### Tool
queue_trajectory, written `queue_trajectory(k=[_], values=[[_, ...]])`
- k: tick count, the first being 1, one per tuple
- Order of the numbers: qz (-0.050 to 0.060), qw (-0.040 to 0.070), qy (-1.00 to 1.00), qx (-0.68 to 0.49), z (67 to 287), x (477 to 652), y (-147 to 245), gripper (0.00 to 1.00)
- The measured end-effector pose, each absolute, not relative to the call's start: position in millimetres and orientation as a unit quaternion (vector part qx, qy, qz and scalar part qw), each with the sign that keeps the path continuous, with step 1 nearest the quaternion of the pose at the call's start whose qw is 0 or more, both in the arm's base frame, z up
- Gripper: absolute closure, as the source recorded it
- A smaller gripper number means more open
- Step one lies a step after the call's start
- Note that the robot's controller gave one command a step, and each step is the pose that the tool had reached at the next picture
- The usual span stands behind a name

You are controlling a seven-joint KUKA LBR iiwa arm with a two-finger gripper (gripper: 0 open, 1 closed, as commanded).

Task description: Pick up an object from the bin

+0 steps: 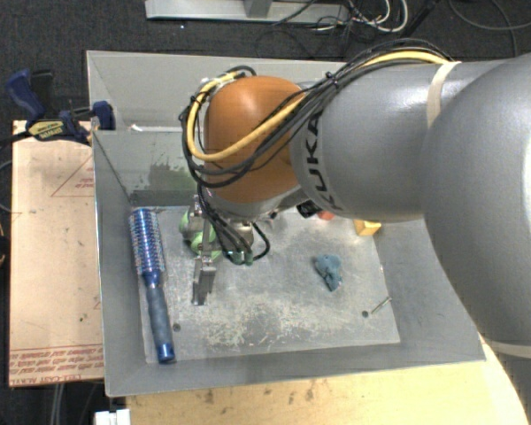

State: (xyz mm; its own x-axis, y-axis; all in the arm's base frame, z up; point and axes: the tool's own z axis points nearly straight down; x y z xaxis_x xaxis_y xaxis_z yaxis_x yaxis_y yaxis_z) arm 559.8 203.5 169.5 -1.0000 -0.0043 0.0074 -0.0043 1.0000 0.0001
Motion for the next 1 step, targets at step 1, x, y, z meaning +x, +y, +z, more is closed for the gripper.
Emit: queue_trajectory(k=[1], values=[[-0.002, -0.005, -0.996, 0.084, 71.2, 635.1, 150.1, 0.00]])
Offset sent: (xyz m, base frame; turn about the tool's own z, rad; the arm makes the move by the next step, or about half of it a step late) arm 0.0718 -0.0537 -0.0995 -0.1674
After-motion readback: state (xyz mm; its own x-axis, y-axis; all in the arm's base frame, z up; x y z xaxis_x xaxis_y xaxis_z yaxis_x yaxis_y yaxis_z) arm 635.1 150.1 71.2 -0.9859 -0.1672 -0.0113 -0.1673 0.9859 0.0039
